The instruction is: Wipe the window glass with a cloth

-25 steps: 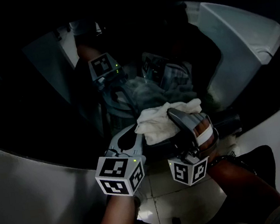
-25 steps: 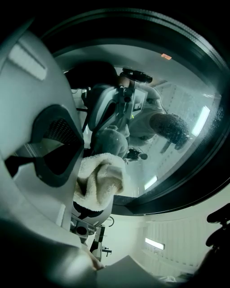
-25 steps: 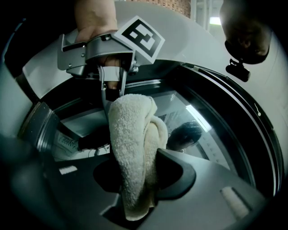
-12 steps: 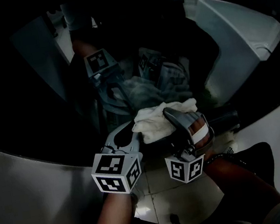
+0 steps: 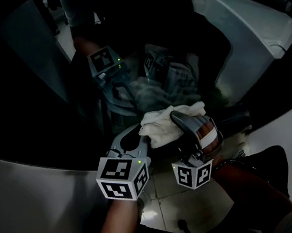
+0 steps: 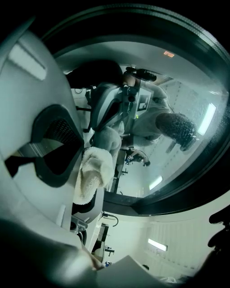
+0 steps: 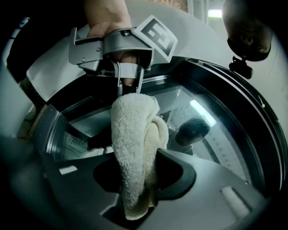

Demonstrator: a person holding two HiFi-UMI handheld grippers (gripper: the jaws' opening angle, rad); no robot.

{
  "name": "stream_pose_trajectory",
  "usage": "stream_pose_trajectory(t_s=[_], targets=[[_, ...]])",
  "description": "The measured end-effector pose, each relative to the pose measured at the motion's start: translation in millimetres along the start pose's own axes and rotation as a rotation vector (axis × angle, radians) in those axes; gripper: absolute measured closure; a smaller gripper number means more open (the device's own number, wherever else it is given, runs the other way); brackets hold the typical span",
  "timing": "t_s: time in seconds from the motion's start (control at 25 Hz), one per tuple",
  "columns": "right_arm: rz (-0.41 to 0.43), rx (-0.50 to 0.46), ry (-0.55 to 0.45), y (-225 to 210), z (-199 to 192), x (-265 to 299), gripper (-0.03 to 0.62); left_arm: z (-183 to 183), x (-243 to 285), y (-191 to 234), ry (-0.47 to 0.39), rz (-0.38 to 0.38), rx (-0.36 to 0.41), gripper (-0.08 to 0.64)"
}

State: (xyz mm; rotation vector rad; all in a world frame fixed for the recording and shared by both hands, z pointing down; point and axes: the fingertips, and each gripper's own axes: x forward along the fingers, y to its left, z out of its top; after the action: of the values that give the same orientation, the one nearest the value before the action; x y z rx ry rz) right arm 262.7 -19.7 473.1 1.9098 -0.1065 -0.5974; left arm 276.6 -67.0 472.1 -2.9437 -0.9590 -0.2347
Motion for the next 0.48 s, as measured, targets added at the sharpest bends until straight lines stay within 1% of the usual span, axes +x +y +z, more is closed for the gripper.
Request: stream_pose_trajectory(t_s=[0.24,0.36,0.48], targets=[[0.025,0.002,0.015,7.2,2.2,1.2,0.459,-4.5,-0.3,-1.8,0.034,-0.019,-0.006,0.543],[0.039,-0.002,0.006,1.7,3.1,-1.1,0.459,-0.2,-2.5,-7.3,0.026,-0.016,-0.008,0.543],[0.055,0.012,0.012,6.4,5.0,-1.4,0.459,-3.8,-3.7,-5.0,0.028,-0.021,-0.009,0.543]])
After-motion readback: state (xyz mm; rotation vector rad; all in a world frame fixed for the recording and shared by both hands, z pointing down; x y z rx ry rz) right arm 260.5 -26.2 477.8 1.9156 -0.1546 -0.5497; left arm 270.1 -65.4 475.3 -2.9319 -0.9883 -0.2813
